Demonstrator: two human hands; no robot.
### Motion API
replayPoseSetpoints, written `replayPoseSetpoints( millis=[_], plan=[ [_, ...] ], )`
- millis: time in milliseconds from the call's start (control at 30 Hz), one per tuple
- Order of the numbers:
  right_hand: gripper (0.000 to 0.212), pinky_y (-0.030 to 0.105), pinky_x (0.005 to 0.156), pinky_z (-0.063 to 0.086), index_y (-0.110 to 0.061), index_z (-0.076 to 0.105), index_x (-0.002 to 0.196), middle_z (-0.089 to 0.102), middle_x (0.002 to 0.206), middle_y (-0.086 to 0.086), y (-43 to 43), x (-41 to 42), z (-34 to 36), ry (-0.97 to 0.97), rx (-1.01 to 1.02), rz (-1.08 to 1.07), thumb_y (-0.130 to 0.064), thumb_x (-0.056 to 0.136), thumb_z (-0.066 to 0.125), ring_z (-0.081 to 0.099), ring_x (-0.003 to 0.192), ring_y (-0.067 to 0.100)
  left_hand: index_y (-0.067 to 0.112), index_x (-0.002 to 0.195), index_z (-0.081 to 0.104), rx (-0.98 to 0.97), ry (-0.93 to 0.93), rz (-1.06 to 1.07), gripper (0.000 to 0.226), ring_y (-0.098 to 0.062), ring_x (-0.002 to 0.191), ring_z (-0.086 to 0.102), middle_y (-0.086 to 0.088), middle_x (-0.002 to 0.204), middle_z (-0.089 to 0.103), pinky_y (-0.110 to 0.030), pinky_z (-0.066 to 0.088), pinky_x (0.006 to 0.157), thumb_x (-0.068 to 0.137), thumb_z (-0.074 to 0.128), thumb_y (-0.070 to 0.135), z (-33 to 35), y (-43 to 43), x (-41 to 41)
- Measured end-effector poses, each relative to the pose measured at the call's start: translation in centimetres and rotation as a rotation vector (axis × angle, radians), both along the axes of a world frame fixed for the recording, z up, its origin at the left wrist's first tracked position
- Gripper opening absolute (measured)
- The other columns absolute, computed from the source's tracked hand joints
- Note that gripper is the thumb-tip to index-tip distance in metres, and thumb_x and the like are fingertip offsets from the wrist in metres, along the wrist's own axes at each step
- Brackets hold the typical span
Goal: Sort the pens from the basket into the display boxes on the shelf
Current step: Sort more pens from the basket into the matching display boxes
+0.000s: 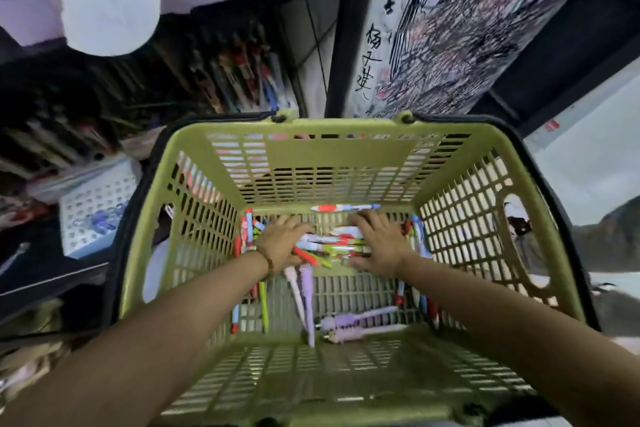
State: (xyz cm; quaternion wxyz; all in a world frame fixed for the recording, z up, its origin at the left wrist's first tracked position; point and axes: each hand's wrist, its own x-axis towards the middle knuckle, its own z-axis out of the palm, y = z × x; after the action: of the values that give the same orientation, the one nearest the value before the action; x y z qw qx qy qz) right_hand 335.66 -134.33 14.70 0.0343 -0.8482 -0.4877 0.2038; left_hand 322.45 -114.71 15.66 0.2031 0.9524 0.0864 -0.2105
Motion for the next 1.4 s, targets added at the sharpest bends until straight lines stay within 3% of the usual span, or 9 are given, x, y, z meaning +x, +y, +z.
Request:
replayPoseSetpoints(
  millis=[300, 467, 567, 700, 767, 933, 1067, 1267, 1400],
  plan=[
    [0.062, 0.037, 0.08, 0.046, -0.009, 0.036, 0.137, 0.055, 0.126, 0.017, 0.7, 1.6, 1.3, 0.099, -0.158, -0.047, -0.037, 0.088, 0.062, 0.056, 0.11, 0.035, 0.012, 0.131, 0.045, 0.024, 0.029, 0.009, 0.05, -0.029, 0.119, 0.051, -0.013, 0.134, 0.051, -0.034, 0.042, 0.088, 0.088, 0.064, 0.028, 0.0, -0.5, 2.0],
    [0.016, 0.029, 0.07, 0.04, -0.009, 0.059, 0.097, 0.063, 0.094, 0.01, 0.2, 2.4, 4.1, 0.354, -0.023, -0.277, -0.017, 0.085, 0.067, 0.059, 0.089, 0.025, 0.013, 0.135, 0.04, -0.058, 0.103, 0.012, 0.042, -0.025, 0.101, 0.058, -0.014, 0.124, 0.057, -0.029, 0.046, 0.079, 0.095, 0.053, 0.021, 2.4, -0.3, 1.9],
    [0.016, 0.027, 0.061, 0.04, -0.016, 0.054, 0.077, 0.056, 0.067, -0.001, -0.2, 2.3, 8.4, 0.659, 0.201, -0.418, -0.008, 0.089, 0.06, 0.053, 0.065, 0.015, 0.012, 0.121, 0.047, -0.349, 0.031, 0.216, 0.027, -0.026, 0.08, 0.063, -0.012, 0.098, 0.065, -0.029, 0.049, 0.068, 0.094, 0.053, 0.014, 5.5, 0.1, 1.1],
    [0.013, 0.024, 0.061, 0.049, -0.012, 0.058, 0.094, 0.063, 0.075, 0.002, 0.6, 0.0, 13.7, 1.118, 0.409, -0.494, -0.025, 0.091, 0.058, 0.056, 0.063, 0.013, 0.013, 0.087, 0.053, -1.041, -0.109, 0.631, 0.01, -0.009, 0.052, 0.063, 0.006, 0.057, 0.062, -0.026, 0.059, 0.066, 0.092, 0.058, 0.021, 11.2, -1.0, 0.0],
    [0.032, 0.039, 0.083, 0.053, -0.008, 0.057, 0.112, 0.069, 0.098, 0.012, 1.9, -1.6, 15.3, 1.285, 0.481, -0.536, -0.03, 0.088, 0.056, 0.066, 0.084, 0.026, 0.014, 0.077, 0.053, -1.32, -0.164, 0.913, 0.02, -0.007, 0.046, 0.057, 0.003, 0.057, 0.055, -0.024, 0.057, 0.058, 0.087, 0.062, 0.029, 13.3, -2.1, -0.2],
    [0.037, 0.041, 0.078, 0.057, -0.002, 0.051, 0.127, 0.066, 0.107, 0.021, 6.1, -4.9, 18.9, 1.281, 0.663, -0.567, -0.025, 0.099, 0.042, 0.066, 0.084, 0.031, 0.006, 0.103, 0.06, -1.647, -0.363, 1.027, 0.024, -0.017, 0.075, 0.069, -0.009, 0.098, 0.067, -0.029, 0.059, 0.067, 0.094, 0.05, 0.025, 16.7, -2.1, -1.6],
    [0.049, 0.05, 0.109, 0.036, -0.003, 0.045, 0.136, 0.055, 0.132, 0.019, 8.5, -6.5, 20.9, 1.212, 0.667, -0.6, -0.035, 0.099, 0.043, 0.054, 0.12, 0.03, 0.005, 0.097, 0.065, -1.565, -0.548, 1.036, 0.015, -0.017, 0.082, 0.07, -0.004, 0.091, 0.073, -0.026, 0.058, 0.062, 0.092, 0.056, 0.016, 18.5, -1.1, -3.4],
    [0.046, 0.038, 0.114, 0.029, -0.011, 0.045, 0.134, 0.051, 0.138, 0.008, 12.9, -10.4, 24.7, 1.044, 0.692, -0.451, -0.04, 0.099, 0.038, 0.047, 0.128, 0.016, 0.01, 0.1, 0.067, -1.395, -0.804, 0.961, 0.014, -0.017, 0.084, 0.07, -0.005, 0.093, 0.073, -0.034, 0.057, 0.082, 0.09, 0.058, 0.01, 21.8, 0.8, -5.7],
    [0.044, 0.033, 0.116, 0.024, -0.027, 0.04, 0.14, 0.037, 0.148, -0.003, 16.1, -12.9, 29.1, 1.079, 0.735, -0.301, -0.043, 0.099, 0.036, 0.037, 0.132, 0.006, 0.014, 0.099, 0.069, -1.301, -0.965, 0.992, 0.013, -0.018, 0.085, 0.071, -0.005, 0.092, 0.075, -0.031, 0.058, 0.072, 0.088, 0.063, 0.015, 25.1, 3.6, -8.1]
  ],
)
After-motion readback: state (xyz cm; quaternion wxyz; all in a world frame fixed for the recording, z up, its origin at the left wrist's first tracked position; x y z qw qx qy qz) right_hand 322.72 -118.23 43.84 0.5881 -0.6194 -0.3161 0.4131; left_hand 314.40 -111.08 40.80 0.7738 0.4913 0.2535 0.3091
